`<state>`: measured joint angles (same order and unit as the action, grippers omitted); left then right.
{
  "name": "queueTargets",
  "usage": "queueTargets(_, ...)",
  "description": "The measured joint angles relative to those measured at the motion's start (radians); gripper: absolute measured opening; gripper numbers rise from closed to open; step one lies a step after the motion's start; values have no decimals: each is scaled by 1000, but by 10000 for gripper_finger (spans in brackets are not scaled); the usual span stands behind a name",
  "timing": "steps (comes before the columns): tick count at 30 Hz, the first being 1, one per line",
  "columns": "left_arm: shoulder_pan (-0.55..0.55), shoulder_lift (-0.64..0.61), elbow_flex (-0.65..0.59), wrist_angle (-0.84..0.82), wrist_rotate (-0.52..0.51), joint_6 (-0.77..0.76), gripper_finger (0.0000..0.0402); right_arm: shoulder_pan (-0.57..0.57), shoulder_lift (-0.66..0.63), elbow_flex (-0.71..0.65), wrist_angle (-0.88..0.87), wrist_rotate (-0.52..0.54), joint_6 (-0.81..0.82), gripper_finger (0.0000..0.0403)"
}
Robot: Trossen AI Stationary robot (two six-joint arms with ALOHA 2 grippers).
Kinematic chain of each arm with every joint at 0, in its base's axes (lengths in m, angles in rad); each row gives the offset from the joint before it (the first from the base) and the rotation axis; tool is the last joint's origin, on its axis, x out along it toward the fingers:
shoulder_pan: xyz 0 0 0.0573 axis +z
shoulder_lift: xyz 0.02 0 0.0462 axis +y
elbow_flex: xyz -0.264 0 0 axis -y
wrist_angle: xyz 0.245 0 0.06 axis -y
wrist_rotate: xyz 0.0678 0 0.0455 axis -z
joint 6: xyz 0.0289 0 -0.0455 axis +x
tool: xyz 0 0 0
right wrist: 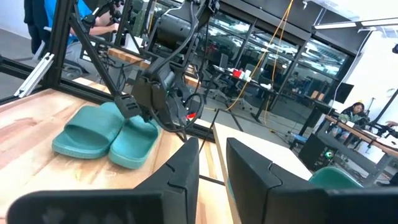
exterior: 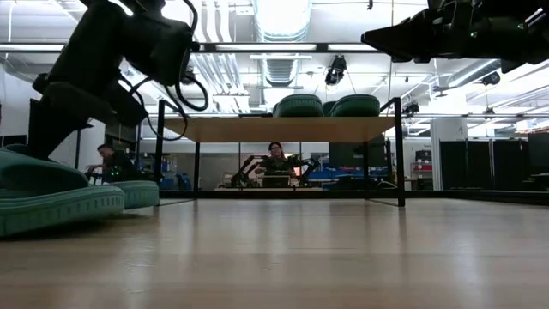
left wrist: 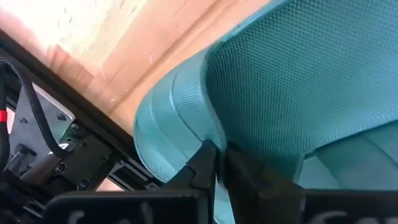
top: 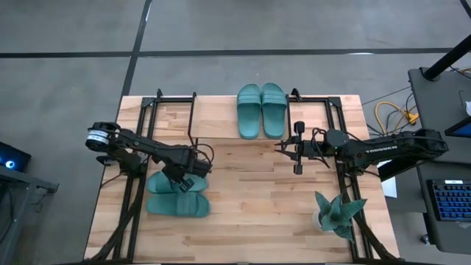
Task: Pick and place slides into the shelf
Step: Put the green slides on the shelf
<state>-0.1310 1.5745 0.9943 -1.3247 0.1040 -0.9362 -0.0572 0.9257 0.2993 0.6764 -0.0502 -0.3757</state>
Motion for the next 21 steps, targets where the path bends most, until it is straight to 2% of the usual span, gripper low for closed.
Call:
queueTargets(8,0,-98,39,-40,-8,26,2,0,0,0,-2,0,0,73)
queueTargets(16,-2,-271,85,-110,-136,-97,1,0,0,18,1,-7,24,82)
queueTargets(18,-2,-306,87,-107,-165,-103,1,0,0,18,-11,-79,-11,82)
queueTargets(21,-2,-337,93,-106,-180,-104,1,17,11,18,-29,-266,-155,84)
